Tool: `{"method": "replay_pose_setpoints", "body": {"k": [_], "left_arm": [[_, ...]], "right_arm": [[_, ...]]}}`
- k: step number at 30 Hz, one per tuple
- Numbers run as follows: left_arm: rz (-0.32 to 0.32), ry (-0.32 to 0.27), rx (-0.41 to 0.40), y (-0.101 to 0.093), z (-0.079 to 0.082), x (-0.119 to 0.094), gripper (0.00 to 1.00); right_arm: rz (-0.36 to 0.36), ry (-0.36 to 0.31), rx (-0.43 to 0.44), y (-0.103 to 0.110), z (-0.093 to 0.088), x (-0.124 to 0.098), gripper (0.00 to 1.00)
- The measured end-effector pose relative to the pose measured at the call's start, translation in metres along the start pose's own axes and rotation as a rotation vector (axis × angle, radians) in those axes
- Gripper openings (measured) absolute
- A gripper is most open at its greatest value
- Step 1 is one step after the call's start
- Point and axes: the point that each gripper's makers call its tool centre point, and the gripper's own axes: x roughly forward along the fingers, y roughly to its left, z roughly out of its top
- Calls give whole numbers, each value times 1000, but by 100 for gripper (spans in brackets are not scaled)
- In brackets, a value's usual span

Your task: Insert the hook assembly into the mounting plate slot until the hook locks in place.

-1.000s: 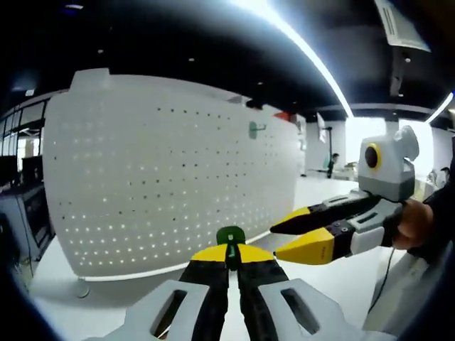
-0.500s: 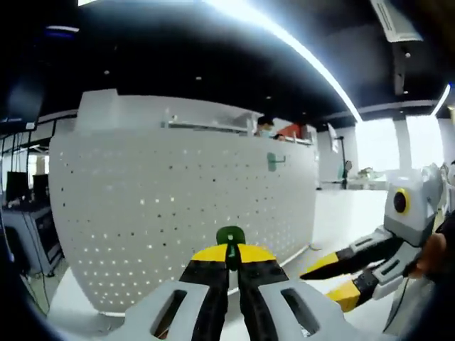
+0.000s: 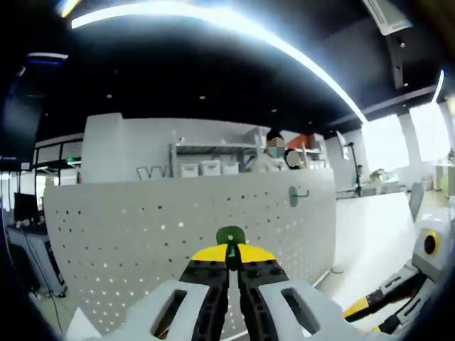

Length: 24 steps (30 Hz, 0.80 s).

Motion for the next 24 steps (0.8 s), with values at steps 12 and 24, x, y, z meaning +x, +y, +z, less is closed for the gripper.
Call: {"method": "replay_pose_setpoints", "body": {"k": [12,24], "left_arm": [[40,-8,40,12,13,34,3],[69,3,39,18,12,63,3]], "right_arm": [[-7,-1,14,-6,-1,-2,26],[-5,4,27,-8,-2,-3,26]]}}
